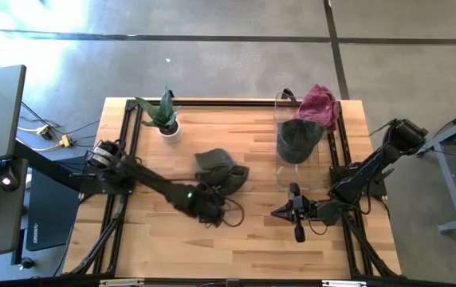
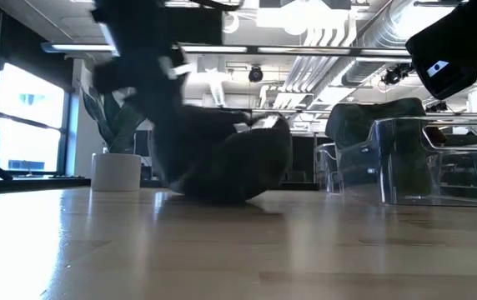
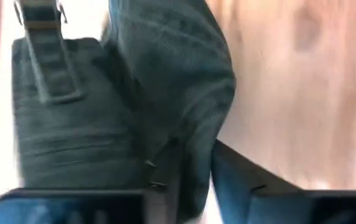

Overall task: Pick & Place hat
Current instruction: Put the gray cap into the bottom transparent bin

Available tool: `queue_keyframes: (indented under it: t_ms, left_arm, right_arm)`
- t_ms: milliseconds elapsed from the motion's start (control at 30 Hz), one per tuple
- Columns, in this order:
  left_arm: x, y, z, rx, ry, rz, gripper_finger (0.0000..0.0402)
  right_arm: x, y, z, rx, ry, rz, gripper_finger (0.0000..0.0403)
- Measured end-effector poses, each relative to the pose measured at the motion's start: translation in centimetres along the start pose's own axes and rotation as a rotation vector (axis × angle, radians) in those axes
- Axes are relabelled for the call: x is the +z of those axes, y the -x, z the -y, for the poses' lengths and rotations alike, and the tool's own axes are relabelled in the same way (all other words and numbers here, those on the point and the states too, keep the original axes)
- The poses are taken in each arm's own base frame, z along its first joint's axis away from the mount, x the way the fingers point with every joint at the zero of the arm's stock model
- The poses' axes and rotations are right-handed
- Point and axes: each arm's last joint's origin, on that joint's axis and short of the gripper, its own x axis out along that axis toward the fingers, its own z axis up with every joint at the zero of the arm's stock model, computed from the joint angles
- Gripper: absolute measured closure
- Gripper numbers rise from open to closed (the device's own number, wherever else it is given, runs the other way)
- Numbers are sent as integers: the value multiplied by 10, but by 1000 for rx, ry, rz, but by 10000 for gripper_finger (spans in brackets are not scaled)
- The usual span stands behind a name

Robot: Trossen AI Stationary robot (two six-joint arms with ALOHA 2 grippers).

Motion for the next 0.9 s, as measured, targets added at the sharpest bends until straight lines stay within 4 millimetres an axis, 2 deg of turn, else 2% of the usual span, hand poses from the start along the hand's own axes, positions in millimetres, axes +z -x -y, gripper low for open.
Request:
queue_keyframes:
  t_ms: [67,167,300,433,567,633,700,833,900]
  left_arm:
    - [-10,7,7,11,16,-50,291]
    - [-28,25,10,128,73,-90,252]
    - [-42,51,14,197,194,-36,233]
    - [-31,75,28,52,277,170,232]
    - [-12,81,38,-43,287,327,232]
    - [-3,74,34,-8,295,370,234]
    - [7,58,25,27,317,357,242]
    - [18,14,3,44,357,241,275]
    - [13,-7,-5,92,332,134,295]
  right_arm:
    - [0,0,0,2,13,3,401]
    - [1,0,0,4,12,7,401]
    - [1,0,0,3,9,6,401]
    - [1,0,0,-13,9,15,401]
    - [1,0,1,-34,7,25,402]
    - [1,0,1,-38,4,27,401]
    - [2,0,1,-45,3,32,401]
    - [2,0,1,-41,-24,33,402]
    - [2,0,1,-39,-25,32,401]
